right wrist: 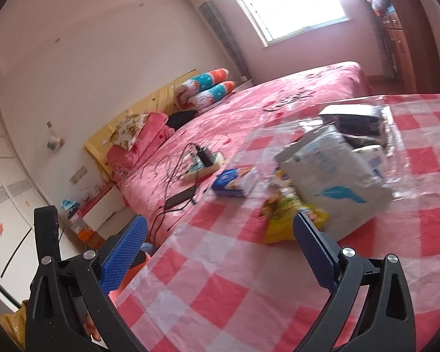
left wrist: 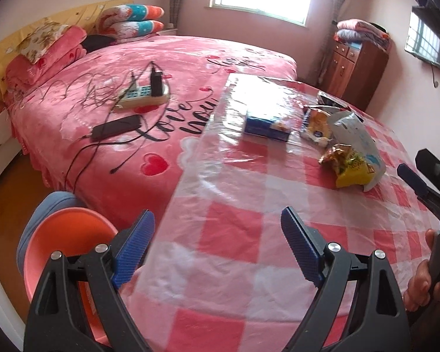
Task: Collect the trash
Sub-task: 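Reach the left tool to the yellow chip bag while the right tool approaches the feather-print bag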
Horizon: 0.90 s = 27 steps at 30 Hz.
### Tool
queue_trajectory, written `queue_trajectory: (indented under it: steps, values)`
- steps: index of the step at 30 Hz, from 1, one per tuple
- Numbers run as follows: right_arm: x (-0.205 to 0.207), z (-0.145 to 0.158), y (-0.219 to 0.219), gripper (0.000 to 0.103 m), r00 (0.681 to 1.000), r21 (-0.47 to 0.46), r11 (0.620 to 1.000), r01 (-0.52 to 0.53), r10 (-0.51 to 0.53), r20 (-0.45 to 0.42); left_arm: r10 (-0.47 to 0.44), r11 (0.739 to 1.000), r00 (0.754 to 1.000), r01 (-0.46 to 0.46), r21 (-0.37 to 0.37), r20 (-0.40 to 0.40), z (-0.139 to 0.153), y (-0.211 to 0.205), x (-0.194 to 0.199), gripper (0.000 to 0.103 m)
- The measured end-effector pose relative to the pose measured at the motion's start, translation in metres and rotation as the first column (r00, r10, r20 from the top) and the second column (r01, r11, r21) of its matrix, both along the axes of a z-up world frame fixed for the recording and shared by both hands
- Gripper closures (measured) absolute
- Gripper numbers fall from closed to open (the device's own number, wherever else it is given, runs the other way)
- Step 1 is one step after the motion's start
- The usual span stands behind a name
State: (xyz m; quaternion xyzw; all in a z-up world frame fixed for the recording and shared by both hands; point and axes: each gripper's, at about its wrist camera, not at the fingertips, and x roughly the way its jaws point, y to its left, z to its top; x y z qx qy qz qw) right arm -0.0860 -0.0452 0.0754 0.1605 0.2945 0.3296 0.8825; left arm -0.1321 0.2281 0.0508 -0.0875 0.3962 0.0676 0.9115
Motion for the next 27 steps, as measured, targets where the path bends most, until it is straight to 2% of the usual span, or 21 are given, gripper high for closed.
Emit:
queue_trajectory:
  steps: [3, 7, 11, 15, 19, 21, 27]
  values:
    - [0.006, 0.002, -0.016, 0.005, 0.999, -0.016, 0.999, 0.05, -0.05, 0.016, -0.027, 0.999, 1.0, 0.026, -0.028, -0.01, 0.001, -0.014, 0.013, 0.015]
    - [0.018, 0.002, -0.042, 0.005, 0.989, -0.042, 0.989, 0.144, -0.143, 0.027, -0.068, 0.989, 0.997, 0.064, -0.13, -0.029, -0.001, -0.035, 0.032, 0.015]
    - [0.033, -0.004, -0.072, 0.005, 0.973, -0.024, 0.973, 0.23, -0.23, -0.014, -0.126, 0.959, 0.992, 0.114, -0.26, -0.03, -0.002, -0.059, 0.049, 0.015]
    - [0.046, -0.012, -0.099, 0.005, 0.955, -0.003, 0.957, 0.291, -0.29, -0.06, -0.157, 0.917, 0.988, 0.14, -0.375, -0.015, 0.0, -0.083, 0.073, 0.015]
    - [0.059, -0.02, -0.122, 0.005, 0.935, 0.043, 0.94, 0.339, -0.331, -0.129, -0.158, 0.894, 0.987, 0.133, -0.428, -0.025, -0.004, -0.099, 0.093, 0.015]
    - [0.063, -0.023, -0.128, 0.005, 0.93, 0.051, 0.937, 0.346, -0.335, -0.154, -0.152, 0.891, 0.988, 0.123, -0.438, -0.032, -0.008, -0.107, 0.104, 0.015]
    - [0.069, -0.026, -0.138, 0.005, 0.928, 0.066, 0.936, 0.345, -0.33, -0.173, -0.128, 0.88, 0.986, 0.066, -0.47, -0.102, -0.026, -0.114, 0.13, 0.016]
